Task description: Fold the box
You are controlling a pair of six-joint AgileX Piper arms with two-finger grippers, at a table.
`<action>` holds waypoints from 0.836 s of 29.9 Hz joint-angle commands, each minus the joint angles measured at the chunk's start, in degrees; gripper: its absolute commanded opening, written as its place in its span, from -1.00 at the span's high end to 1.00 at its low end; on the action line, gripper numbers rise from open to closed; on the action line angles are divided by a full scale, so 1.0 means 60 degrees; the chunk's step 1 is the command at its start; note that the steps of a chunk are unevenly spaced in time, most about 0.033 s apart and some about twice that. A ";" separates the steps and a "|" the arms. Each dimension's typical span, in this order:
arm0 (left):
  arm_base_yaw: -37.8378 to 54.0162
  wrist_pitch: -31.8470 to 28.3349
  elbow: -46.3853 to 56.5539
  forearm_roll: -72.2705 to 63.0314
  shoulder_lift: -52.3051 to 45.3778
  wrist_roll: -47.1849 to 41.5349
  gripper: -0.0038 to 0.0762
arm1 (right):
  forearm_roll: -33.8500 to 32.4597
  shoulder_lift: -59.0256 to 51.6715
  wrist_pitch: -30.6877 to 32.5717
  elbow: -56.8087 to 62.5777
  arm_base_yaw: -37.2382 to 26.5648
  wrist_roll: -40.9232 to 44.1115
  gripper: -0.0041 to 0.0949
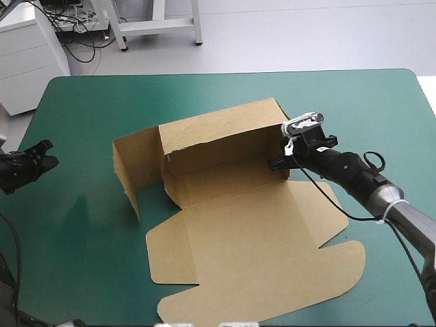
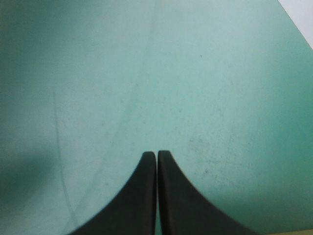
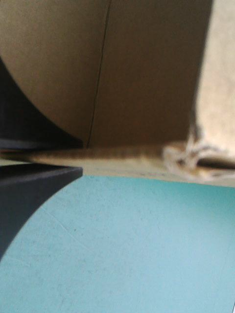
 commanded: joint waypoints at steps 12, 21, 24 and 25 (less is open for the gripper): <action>0.0024 -0.1029 -0.0205 0.0294 -0.0363 -0.0053 0.98 | -0.3892 -0.0348 0.4038 -0.3633 -0.1520 0.5834 0.93; 0.0024 -0.1055 -0.0205 0.0348 -0.0363 -0.0015 0.98 | -0.6315 -0.0348 0.7578 -0.6459 -0.1458 0.8642 0.92; 0.0024 -0.1037 -0.0205 0.0348 -0.0363 -0.0015 0.98 | -0.6290 -0.0331 0.7992 -0.6596 -0.1458 0.8958 0.92; 0.0024 -0.1019 -0.0205 0.0348 -0.0363 -0.0015 0.98 | -0.6290 -0.0285 0.8340 -0.6596 -0.1458 0.8989 0.92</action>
